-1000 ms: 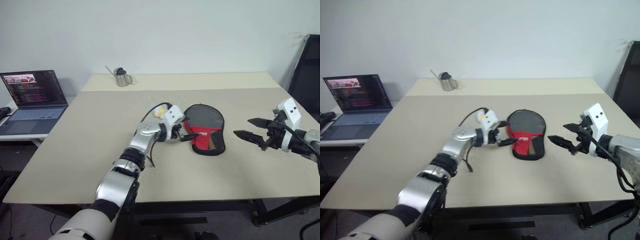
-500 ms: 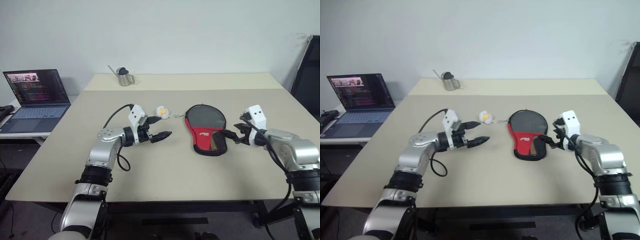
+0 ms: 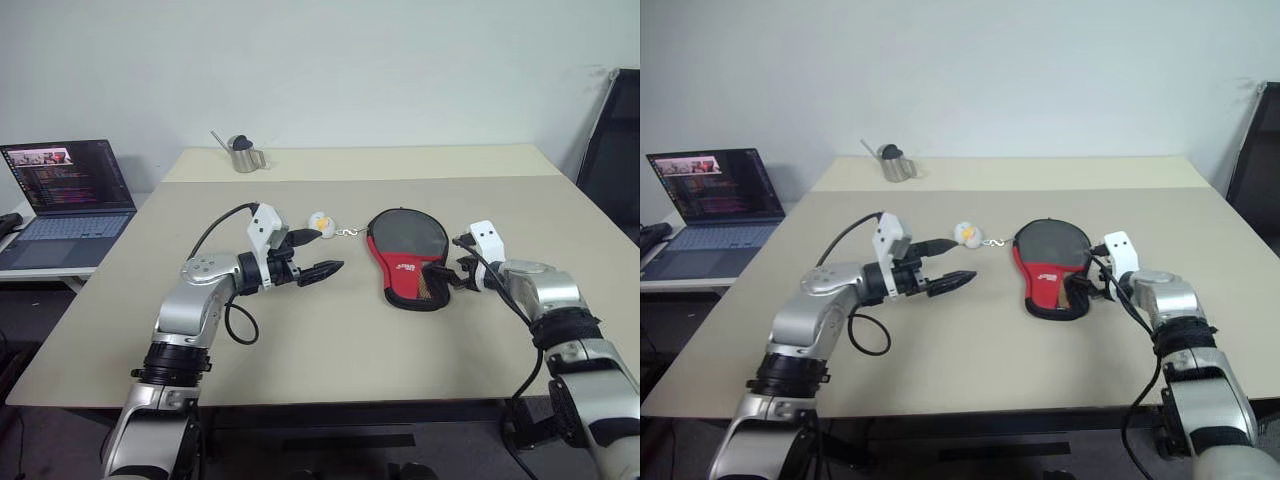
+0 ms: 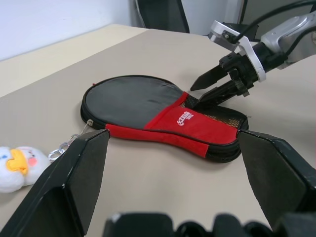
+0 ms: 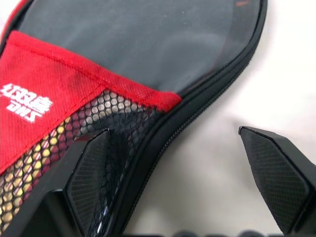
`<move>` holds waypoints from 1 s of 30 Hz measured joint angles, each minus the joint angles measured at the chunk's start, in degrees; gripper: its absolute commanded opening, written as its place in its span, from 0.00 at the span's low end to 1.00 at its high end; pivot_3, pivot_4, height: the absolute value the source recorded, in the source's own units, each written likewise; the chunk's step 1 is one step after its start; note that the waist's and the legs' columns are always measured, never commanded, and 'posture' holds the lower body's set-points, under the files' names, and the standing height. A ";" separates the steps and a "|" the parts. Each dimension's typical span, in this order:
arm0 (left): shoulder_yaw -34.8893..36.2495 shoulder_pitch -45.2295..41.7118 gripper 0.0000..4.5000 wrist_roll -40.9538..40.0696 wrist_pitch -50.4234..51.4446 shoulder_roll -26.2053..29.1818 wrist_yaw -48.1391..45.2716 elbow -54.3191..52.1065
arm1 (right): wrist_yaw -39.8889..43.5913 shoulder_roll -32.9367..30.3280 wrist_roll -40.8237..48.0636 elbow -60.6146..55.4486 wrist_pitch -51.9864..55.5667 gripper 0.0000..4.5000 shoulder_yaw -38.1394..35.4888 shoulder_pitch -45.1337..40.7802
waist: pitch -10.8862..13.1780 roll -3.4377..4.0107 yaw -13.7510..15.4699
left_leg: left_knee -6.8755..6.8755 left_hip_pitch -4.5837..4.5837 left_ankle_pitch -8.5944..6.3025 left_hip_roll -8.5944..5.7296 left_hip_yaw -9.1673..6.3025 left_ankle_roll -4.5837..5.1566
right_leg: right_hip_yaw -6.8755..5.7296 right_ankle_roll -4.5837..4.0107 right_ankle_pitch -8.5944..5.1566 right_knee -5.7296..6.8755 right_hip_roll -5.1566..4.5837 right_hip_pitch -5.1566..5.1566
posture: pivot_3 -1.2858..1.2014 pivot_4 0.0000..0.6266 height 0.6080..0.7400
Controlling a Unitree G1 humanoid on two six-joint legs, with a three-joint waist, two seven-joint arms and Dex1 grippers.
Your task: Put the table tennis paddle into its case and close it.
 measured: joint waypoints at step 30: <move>-0.22 0.58 1.00 0.04 -0.27 1.11 0.86 -1.12 | 2.68 10.03 -4.84 6.33 -1.17 0.01 -1.24 -4.11 | -0.03 0.04 -2.69 | -0.08 0.73 -0.17 0.14 0.08 0.04 | 0.25 -0.32 0.19 0.09 0.52 0.36 | 0.52 0.24 1.00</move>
